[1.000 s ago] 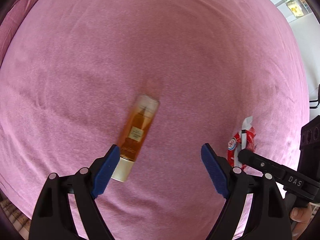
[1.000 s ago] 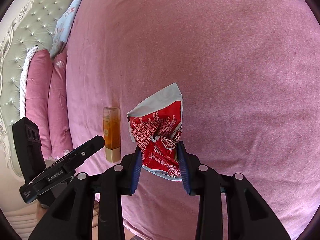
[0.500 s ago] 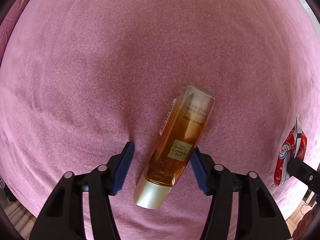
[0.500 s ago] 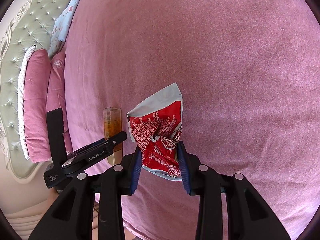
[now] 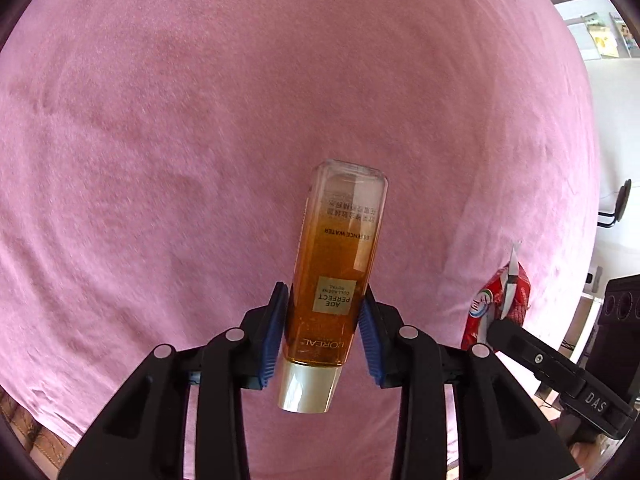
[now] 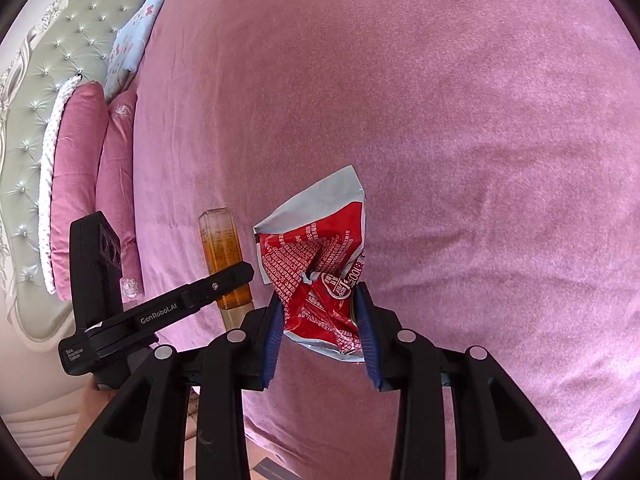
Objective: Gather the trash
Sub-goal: 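Carry the bottle and red wrapper with both tools over the yellow bin, then open both tools to drop the bottle and wrapper into the bin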
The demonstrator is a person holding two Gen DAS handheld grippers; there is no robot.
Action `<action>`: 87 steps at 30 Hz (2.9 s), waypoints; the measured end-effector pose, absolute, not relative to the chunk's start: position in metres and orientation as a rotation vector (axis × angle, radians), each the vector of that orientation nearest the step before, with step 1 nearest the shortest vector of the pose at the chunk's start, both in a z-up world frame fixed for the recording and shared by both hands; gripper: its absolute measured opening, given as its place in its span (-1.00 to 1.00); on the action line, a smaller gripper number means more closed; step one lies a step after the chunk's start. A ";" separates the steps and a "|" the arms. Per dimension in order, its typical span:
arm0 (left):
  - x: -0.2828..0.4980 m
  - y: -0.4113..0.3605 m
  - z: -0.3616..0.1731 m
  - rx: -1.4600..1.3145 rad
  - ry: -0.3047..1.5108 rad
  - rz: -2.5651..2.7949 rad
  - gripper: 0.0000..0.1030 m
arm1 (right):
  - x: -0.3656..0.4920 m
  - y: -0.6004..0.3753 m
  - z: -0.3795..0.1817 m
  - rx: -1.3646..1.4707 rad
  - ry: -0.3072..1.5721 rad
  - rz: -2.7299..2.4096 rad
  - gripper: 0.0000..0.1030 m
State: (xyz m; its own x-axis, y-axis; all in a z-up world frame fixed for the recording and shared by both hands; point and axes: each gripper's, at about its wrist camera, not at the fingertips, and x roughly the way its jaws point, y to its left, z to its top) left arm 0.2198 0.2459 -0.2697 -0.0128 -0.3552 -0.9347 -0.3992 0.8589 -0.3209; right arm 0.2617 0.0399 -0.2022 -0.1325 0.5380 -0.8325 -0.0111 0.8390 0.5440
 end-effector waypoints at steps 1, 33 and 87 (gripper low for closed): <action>0.214 0.238 -0.267 -0.609 1.620 0.018 -0.32 | 0.256 0.035 -0.199 0.419 1.646 0.491 -0.35; 0.094 -0.031 -0.199 -0.160 1.703 -0.497 -0.31 | -0.004 -0.232 -0.142 0.859 1.399 0.052 -0.35; -0.150 -0.468 -0.208 0.430 1.778 -1.002 0.40 | -0.346 -0.581 -0.168 1.246 1.165 -0.491 0.00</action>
